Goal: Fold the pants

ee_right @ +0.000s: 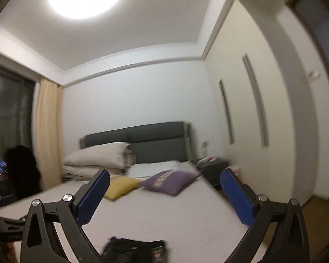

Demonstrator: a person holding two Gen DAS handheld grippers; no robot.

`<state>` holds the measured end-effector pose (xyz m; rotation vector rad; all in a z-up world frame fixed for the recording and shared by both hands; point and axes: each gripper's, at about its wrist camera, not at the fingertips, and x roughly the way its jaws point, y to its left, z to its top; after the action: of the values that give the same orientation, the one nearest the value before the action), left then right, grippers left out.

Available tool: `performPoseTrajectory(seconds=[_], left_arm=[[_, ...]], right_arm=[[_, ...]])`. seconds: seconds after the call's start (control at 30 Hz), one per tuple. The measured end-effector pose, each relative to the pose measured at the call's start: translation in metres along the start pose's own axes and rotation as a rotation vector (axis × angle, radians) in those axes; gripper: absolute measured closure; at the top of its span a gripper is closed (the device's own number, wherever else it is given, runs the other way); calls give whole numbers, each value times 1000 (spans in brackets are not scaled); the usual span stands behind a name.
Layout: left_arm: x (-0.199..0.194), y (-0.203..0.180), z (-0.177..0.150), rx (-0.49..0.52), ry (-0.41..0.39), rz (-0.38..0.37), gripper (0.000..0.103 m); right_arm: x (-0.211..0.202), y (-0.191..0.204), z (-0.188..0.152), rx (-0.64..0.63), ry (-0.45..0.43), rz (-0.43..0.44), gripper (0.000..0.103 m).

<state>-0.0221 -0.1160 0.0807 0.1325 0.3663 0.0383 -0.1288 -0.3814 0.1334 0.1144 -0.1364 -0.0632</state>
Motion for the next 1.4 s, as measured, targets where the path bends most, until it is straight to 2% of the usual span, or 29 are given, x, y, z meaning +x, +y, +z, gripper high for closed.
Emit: performPoseTrajectory(seconds=[0.07,0.1,0.23,0.33,0.43,0.47,0.7,1.07,1.4], left_arm=[[11,-5,-10,-13,85,-16,0],[19,-9,-21,-21,152,-25,0],[39,-21,-51,-39,323,-44,0],[54,-30,-67,-36,382,-47,0],[67,-35,-77,-40,413,-46,0],[69,-37,-82,-42,424,-49,0],[103,-39,-96,-52,474,-61,0],[110,-36,-105,-59,506,-58,0],[117,-39,-111,-57,521,-63,0]], right_arm=[[1,7,-1,-50,46,-27,0],[2,9,-3,-60,86,-22,0],[25,7,-31,-20,292,-32,0],[49,1,-60,48,507,-61,0],[62,0,-82,124,648,-70,0],[58,1,-88,124,671,-77,0],[60,28,-106,52,725,-46,0],[67,48,-128,23,801,-3,0],[69,52,-135,23,837,10,0]])
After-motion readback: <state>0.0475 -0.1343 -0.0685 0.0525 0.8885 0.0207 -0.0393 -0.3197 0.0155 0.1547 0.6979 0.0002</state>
